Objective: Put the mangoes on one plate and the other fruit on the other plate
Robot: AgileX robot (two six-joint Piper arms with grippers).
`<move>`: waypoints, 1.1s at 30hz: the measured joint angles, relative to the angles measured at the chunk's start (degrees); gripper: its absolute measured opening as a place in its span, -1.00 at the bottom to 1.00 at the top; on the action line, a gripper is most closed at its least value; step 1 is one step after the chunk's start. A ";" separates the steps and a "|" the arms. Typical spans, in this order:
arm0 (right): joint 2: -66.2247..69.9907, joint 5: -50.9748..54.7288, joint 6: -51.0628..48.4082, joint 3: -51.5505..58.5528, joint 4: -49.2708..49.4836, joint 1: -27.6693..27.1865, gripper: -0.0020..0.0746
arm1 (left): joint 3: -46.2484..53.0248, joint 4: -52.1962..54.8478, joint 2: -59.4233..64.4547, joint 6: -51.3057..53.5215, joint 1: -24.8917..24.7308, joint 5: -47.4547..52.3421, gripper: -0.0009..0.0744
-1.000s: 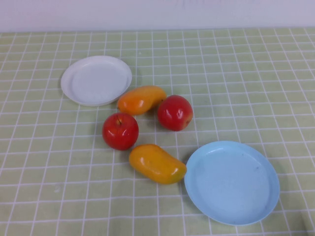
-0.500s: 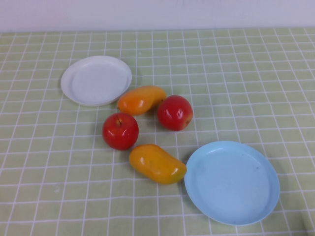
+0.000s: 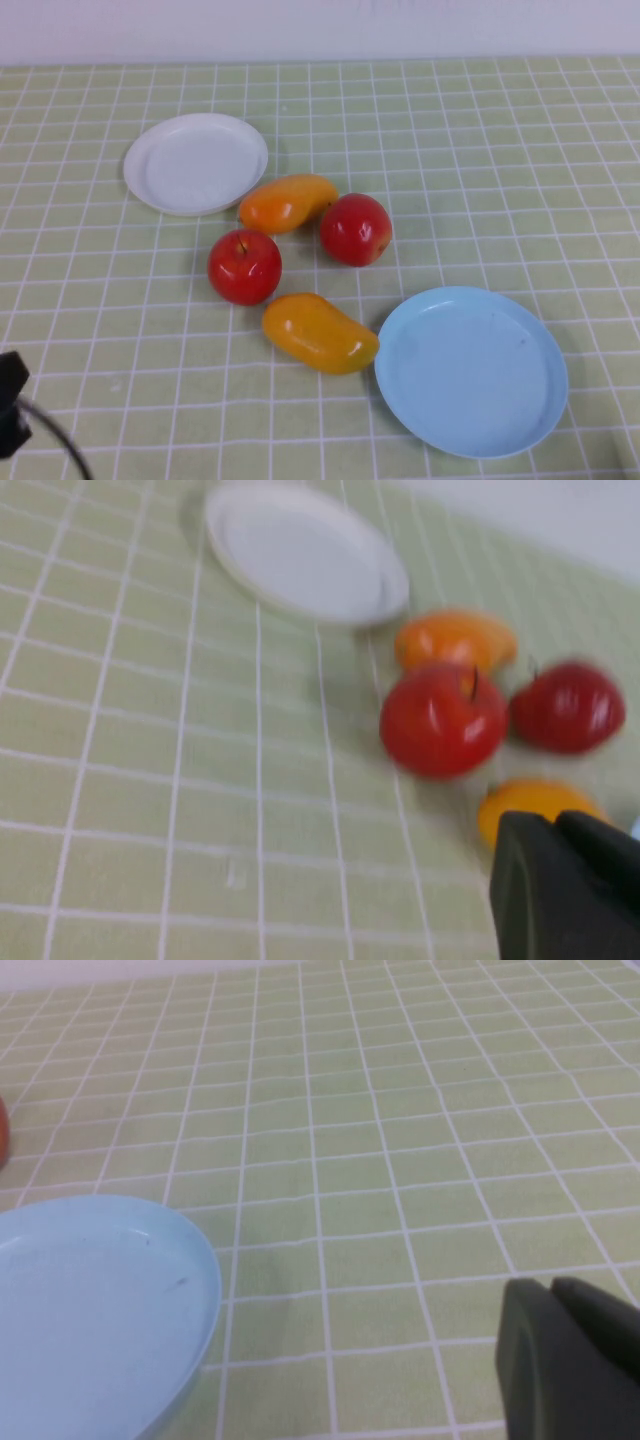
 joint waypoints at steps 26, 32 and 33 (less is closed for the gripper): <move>0.00 0.00 0.00 0.00 0.00 0.00 -0.99 | -56.90 20.63 66.90 1.20 -23.56 29.84 -0.97; 0.00 0.00 0.00 0.00 0.00 0.00 -0.99 | -65.94 27.20 75.21 -0.38 -26.81 35.14 -0.85; 0.00 0.00 0.00 0.00 0.00 0.00 -0.99 | -66.98 27.44 76.18 -0.38 -26.94 35.61 -0.74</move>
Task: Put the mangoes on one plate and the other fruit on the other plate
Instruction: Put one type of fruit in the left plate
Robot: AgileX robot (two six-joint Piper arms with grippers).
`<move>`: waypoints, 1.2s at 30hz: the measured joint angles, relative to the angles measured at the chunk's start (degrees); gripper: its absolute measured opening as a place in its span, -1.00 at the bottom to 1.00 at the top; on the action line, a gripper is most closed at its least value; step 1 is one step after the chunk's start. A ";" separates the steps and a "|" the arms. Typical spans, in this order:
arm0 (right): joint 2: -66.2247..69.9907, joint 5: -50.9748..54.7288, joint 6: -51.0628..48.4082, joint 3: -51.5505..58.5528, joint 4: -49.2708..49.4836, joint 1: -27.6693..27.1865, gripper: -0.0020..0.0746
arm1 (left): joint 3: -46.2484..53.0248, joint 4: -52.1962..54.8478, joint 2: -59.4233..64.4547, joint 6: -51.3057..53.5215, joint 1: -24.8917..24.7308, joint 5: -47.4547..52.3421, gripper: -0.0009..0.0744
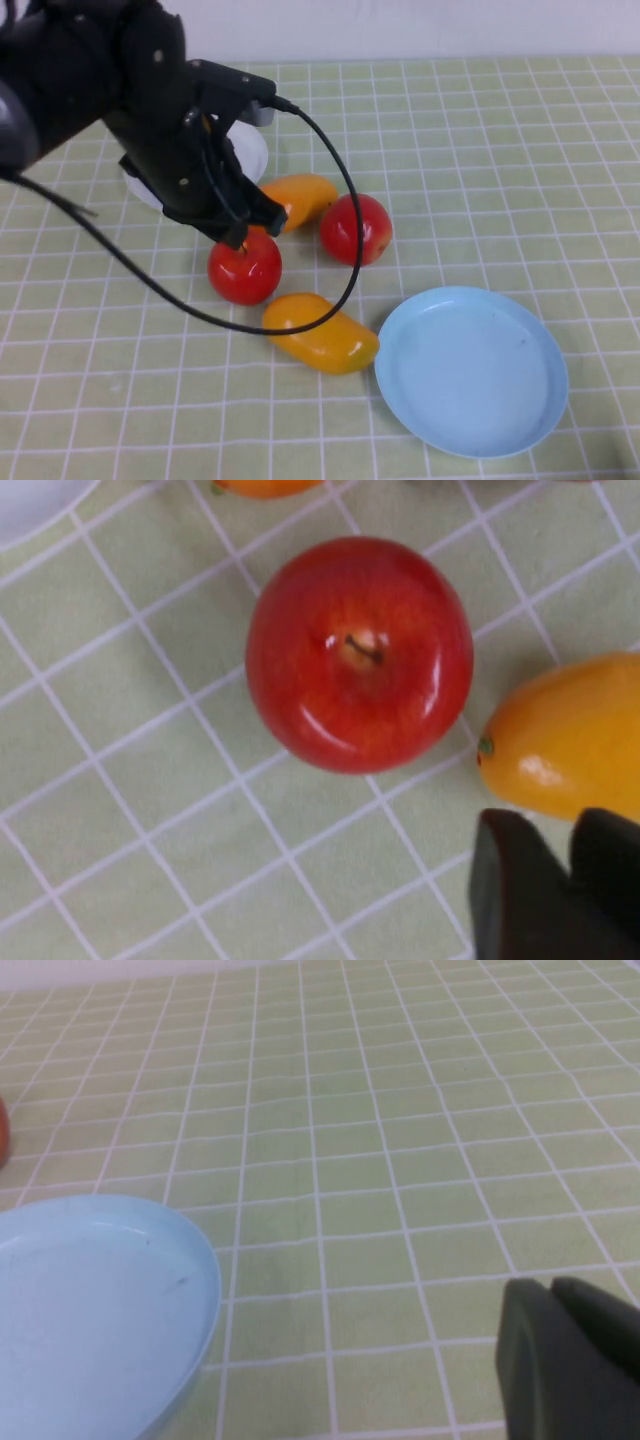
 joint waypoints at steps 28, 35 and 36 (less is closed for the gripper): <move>0.00 0.00 0.00 0.00 0.07 0.00 -0.99 | -5.14 3.95 12.62 -3.68 1.32 -4.71 0.80; 0.00 0.00 0.00 0.00 0.07 0.00 -0.99 | -5.49 0.64 14.25 -3.19 3.38 -4.71 0.80; 0.00 0.00 0.00 0.00 0.07 0.00 -0.99 | -5.49 -0.20 14.49 -2.68 3.38 -4.71 0.80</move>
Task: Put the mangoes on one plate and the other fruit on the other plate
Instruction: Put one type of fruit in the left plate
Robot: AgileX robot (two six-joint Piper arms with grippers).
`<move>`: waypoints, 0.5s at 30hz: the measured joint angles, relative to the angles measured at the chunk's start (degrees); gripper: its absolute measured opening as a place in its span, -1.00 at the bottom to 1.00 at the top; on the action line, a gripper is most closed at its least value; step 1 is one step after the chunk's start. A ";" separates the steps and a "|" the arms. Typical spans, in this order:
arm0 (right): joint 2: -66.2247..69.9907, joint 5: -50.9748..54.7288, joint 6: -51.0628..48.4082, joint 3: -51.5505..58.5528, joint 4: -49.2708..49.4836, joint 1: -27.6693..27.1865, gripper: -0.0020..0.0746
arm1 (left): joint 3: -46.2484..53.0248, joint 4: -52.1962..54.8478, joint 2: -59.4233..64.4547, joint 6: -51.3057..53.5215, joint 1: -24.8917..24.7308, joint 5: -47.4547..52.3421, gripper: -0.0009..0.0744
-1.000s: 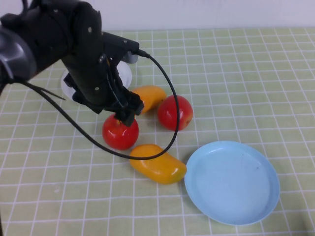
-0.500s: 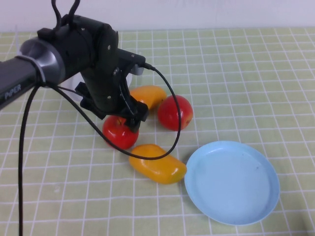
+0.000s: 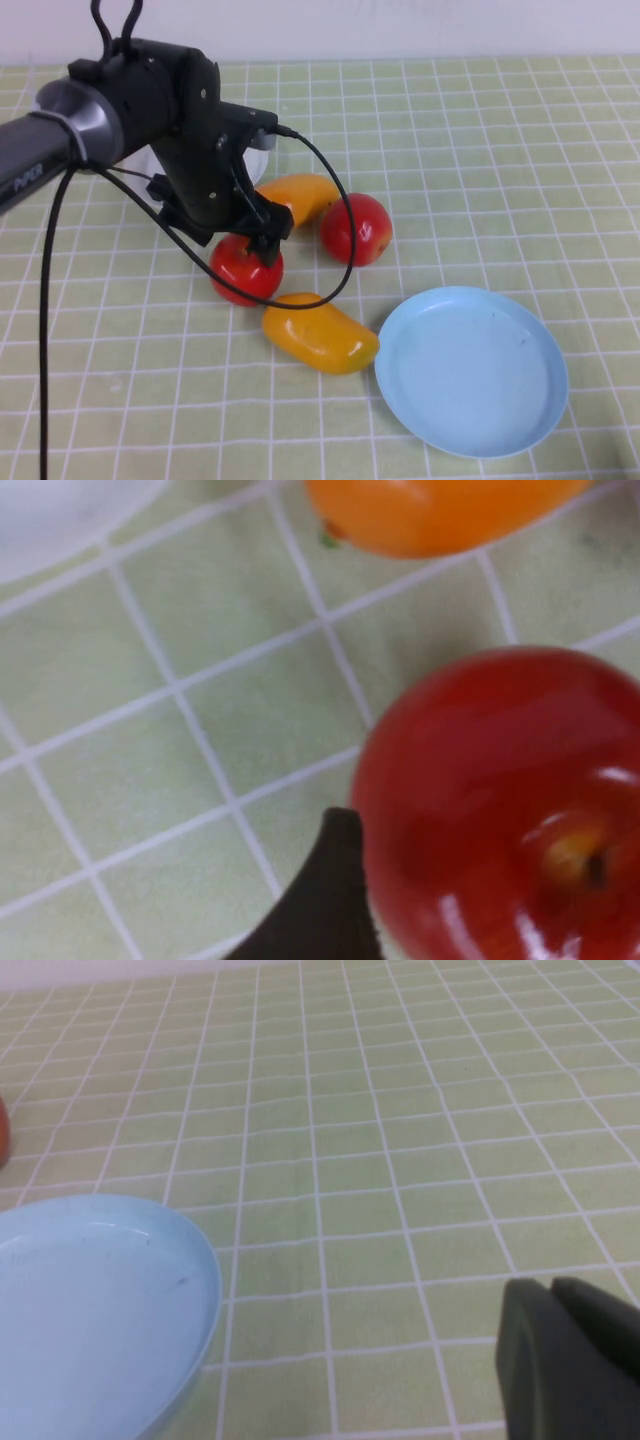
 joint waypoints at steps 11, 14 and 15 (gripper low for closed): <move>0.00 0.00 0.00 0.00 0.00 0.00 -0.99 | -0.71 -1.39 2.07 1.74 0.08 -0.20 0.80; 0.00 0.00 0.00 0.00 0.00 0.00 -0.99 | -0.71 -1.39 2.07 1.74 0.08 0.04 0.74; 0.00 0.00 0.00 0.00 0.00 0.00 -0.99 | -0.71 -1.39 2.07 1.74 0.08 0.13 0.68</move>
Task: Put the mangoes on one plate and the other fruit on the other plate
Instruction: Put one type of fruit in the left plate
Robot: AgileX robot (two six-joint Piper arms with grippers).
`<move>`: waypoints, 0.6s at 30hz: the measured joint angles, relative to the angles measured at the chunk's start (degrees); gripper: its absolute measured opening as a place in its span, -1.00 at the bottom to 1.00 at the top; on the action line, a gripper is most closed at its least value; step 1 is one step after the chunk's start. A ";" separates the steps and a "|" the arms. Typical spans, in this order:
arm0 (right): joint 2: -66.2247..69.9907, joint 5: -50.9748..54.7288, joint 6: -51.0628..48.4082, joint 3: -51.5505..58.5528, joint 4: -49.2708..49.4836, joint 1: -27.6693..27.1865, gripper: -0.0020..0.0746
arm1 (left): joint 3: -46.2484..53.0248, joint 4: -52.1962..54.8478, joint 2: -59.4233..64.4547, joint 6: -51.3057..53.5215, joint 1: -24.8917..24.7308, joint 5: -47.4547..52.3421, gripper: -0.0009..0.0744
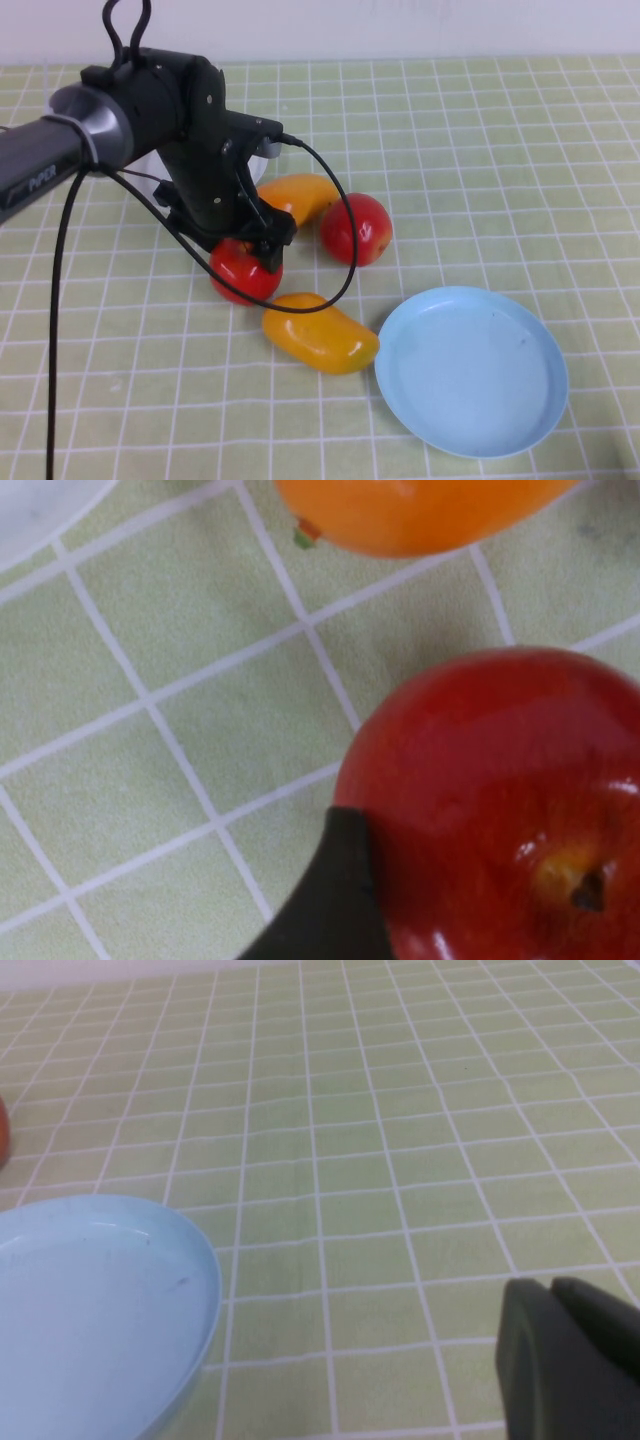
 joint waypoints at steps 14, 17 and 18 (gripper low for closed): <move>0.00 0.00 0.00 0.00 0.00 0.00 -0.99 | -5.26 1.96 1.25 0.12 0.00 7.85 0.59; 0.00 0.00 0.00 0.00 0.00 0.00 -0.99 | -11.16 3.84 1.45 0.12 0.00 9.21 0.59; 0.00 0.00 0.00 0.00 0.00 0.00 -0.99 | -13.33 5.23 1.45 0.12 0.00 9.36 0.59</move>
